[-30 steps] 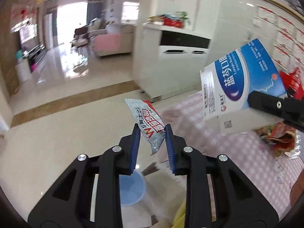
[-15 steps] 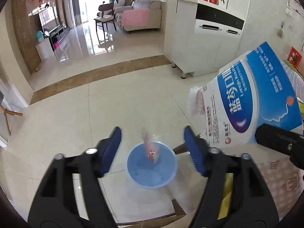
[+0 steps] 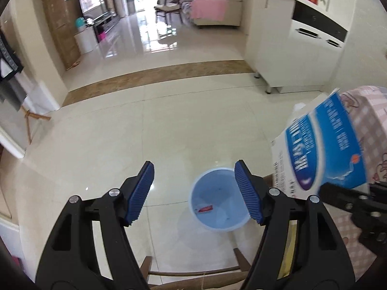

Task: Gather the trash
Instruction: 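Open both tools to drop the box and wrapper into the bin, then move both tools back to the trash pile and grasp red packaging with the right tool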

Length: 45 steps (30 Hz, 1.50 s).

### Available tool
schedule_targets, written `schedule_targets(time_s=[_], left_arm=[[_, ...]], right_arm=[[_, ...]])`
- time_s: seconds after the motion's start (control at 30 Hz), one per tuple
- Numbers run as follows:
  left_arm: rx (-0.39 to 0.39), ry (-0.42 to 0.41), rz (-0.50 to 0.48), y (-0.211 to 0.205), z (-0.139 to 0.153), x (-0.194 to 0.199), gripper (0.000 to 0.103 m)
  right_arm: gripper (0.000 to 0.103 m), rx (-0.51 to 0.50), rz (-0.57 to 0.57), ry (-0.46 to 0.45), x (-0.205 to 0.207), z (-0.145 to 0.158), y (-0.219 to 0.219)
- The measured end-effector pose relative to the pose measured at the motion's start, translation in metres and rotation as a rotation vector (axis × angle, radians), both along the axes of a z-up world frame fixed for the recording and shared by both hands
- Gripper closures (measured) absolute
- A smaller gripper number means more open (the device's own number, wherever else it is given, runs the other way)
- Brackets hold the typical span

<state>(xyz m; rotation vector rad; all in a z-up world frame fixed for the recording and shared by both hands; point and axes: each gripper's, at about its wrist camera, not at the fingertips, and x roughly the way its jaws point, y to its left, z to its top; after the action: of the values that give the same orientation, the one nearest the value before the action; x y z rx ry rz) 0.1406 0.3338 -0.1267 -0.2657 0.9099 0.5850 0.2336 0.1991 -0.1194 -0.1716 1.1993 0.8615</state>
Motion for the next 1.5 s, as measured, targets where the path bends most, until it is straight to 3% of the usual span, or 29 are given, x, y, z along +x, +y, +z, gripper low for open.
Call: schedule_targets(time_s=[0.03, 0.07, 0.1, 0.17, 0.37, 0.87, 0.97, 1.2, 1.5], left_arm=[[0.003, 0.008, 0.013, 0.003, -0.001, -0.004, 0.034], [0.009, 0.017, 0.028, 0.005, -0.003, -0.007, 0.036], [0.014, 0.026, 0.048, 0.009, -0.004, -0.009, 0.035], [-0.004, 0.031, 0.053, 0.016, -0.006, -0.014, 0.035], [0.008, 0.038, 0.066, 0.020, -0.009, -0.016, 0.035], [0.023, -0.008, -0.018, -0.017, 0.010, -0.007, 0.035], [0.028, -0.036, -0.047, -0.027, 0.020, -0.005, 0.035], [0.067, -0.102, -0.113, -0.055, 0.049, 0.009, 0.035], [0.056, -0.211, -0.330, -0.128, 0.087, 0.038, 0.029]], right_arm=[[0.054, -0.019, 0.037, 0.011, 0.002, -0.008, 0.010], [0.023, -0.072, 0.041, 0.005, 0.005, -0.017, 0.018], [0.019, -0.112, 0.007, -0.018, 0.008, -0.023, 0.020], [0.019, -0.147, -0.013, -0.038, 0.013, -0.034, 0.024], [0.019, -0.151, -0.020, 0.021, 0.018, -0.048, 0.020], [0.019, -0.079, -0.065, -0.041, 0.022, -0.018, -0.011], [0.019, -0.035, -0.093, -0.021, 0.023, -0.006, -0.021], [0.019, 0.052, -0.169, -0.123, 0.016, 0.041, -0.058], [0.019, 0.132, -0.374, -0.291, 0.003, 0.096, -0.148]])
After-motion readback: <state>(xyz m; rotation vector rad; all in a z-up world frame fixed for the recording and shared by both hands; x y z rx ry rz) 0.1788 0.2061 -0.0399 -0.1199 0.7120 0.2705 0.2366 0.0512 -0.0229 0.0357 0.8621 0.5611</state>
